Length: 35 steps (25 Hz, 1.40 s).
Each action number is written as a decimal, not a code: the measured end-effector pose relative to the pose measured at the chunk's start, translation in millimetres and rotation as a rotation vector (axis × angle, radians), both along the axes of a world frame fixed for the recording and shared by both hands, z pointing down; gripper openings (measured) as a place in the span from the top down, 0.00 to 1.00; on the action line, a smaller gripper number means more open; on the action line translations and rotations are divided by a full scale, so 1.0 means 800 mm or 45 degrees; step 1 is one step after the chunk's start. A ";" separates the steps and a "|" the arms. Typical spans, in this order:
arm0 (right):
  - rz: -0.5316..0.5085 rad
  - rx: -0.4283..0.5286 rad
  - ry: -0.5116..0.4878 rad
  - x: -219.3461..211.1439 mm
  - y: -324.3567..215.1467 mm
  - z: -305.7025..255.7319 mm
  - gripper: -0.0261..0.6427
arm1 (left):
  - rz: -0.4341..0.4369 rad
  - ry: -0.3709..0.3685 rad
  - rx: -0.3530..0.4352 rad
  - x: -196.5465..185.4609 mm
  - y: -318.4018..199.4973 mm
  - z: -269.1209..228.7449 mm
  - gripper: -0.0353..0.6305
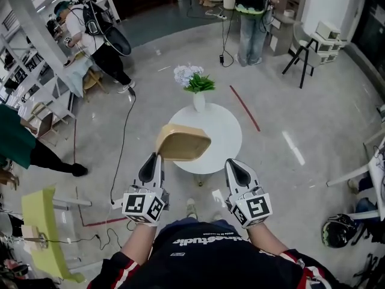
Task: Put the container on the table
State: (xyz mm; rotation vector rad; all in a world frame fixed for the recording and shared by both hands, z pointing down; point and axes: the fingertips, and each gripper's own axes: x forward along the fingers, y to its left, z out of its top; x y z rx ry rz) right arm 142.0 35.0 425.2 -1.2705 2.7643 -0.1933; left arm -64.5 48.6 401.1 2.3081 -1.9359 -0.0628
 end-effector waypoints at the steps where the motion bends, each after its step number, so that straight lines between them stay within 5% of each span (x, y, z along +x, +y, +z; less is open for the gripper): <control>1: 0.004 -0.004 0.004 -0.001 -0.002 0.001 0.94 | 0.001 0.004 -0.002 -0.002 -0.003 0.002 0.86; 35: 0.197 0.003 0.065 -0.158 -0.128 -0.006 0.94 | 0.196 0.124 -0.004 -0.153 -0.172 0.026 0.86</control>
